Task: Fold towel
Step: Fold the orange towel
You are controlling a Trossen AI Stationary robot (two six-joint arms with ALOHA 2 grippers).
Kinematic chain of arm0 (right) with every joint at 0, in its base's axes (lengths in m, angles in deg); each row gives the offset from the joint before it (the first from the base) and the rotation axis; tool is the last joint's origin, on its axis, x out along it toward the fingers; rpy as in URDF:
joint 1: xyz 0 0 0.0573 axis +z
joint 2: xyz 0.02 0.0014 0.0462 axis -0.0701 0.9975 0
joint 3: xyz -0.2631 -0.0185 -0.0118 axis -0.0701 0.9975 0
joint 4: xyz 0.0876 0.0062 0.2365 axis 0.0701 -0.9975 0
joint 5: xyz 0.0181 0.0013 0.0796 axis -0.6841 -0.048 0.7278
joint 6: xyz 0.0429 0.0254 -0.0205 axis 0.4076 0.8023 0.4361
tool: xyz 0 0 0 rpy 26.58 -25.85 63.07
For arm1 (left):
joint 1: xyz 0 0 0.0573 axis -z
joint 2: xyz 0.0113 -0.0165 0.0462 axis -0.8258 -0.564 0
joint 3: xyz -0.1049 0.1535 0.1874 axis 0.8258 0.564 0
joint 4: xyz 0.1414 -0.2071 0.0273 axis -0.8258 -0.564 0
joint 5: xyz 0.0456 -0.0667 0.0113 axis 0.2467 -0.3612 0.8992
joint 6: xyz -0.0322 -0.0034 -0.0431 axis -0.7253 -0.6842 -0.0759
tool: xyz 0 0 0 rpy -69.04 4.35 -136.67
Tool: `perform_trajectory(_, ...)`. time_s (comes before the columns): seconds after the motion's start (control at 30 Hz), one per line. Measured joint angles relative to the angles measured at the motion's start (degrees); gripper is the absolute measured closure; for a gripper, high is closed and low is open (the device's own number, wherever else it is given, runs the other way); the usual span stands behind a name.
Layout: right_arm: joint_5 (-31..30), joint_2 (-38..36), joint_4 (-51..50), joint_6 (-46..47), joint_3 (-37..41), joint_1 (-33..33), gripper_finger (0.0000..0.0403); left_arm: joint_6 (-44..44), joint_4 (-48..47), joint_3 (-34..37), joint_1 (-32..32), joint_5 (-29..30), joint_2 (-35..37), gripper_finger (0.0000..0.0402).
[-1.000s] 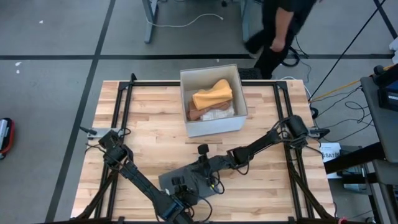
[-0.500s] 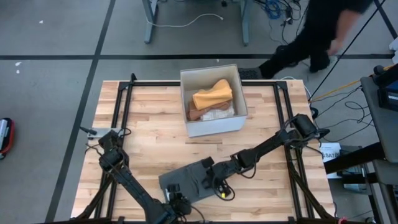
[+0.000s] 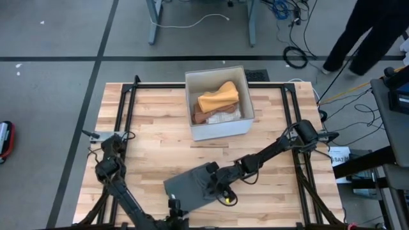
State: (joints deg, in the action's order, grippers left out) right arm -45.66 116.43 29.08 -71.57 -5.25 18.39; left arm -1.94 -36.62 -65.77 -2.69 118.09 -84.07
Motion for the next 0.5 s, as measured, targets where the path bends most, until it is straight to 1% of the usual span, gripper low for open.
perform_trajectory(0.13, 0.0, 0.3, -3.8, 0.5, -0.1, -0.9, 0.0296, 4.7, 4.8, 0.0, 1.6, 5.5, 0.0, 0.0271)
perform_trajectory(0.27, -0.9, -0.1, -7.6, 1.2, -0.2, -1.7, 0.0296, 7.4, 7.4, 0.0, 1.7, 7.4, 0.0, 0.0271)
perform_trajectory(0.5, -11.3, -0.3, -10.5, 3.7, -0.2, -2.6, 0.0296, 5.5, 7.7, 0.0, 0.5, 8.0, 0.0, 0.0271)
